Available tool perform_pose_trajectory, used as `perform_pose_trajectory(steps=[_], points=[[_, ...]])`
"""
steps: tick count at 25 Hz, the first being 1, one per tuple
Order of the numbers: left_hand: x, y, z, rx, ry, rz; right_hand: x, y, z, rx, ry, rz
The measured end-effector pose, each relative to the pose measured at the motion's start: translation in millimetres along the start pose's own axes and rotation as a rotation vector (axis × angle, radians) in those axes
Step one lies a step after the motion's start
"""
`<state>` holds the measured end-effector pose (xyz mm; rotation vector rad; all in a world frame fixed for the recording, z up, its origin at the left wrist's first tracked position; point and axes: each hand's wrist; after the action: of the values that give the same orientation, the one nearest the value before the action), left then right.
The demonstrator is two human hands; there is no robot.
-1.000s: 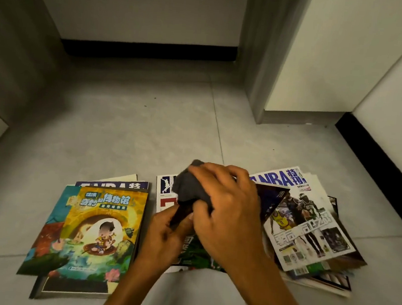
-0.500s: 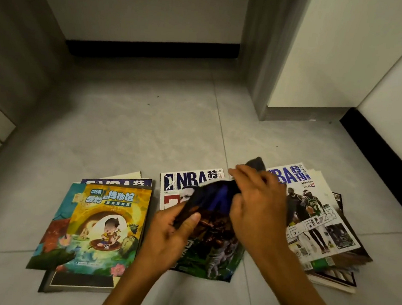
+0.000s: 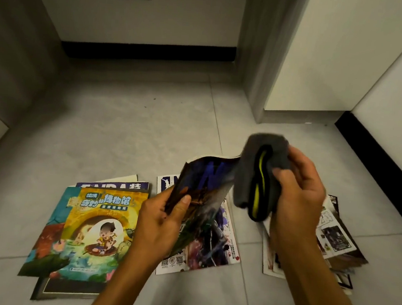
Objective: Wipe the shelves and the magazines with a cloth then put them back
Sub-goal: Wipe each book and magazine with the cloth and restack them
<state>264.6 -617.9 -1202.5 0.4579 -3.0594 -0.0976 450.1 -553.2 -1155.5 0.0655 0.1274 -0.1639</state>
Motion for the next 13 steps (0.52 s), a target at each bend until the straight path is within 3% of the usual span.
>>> perform_pose_trajectory(steps=[4,6,9,13], points=[[-2.2,-0.4,-3.1,-0.06,0.143,0.175,-13.3,6.8,2.7,0.055,-0.269,0.628],[7.7,1.8,-5.3,-0.069,0.211,0.239,2.9,17.9,9.1,0.124,-0.49,0.807],[15.0,6.6,-13.7,-0.117,0.332,0.341,14.9,30.4,11.7,0.334,-0.876,0.815],[18.4,17.9,-26.8,-0.062,0.658,0.429,22.7,24.3,-9.8,0.225,-0.71,0.686]])
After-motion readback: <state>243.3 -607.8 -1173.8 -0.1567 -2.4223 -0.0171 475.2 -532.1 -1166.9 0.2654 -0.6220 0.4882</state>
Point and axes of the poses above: each hand's wrist, its own y-axis towards the middle knuckle, its own x-axis out of the back of the hand, z = x × y, and after that the axes turned 8 degrees about -y, right-handed
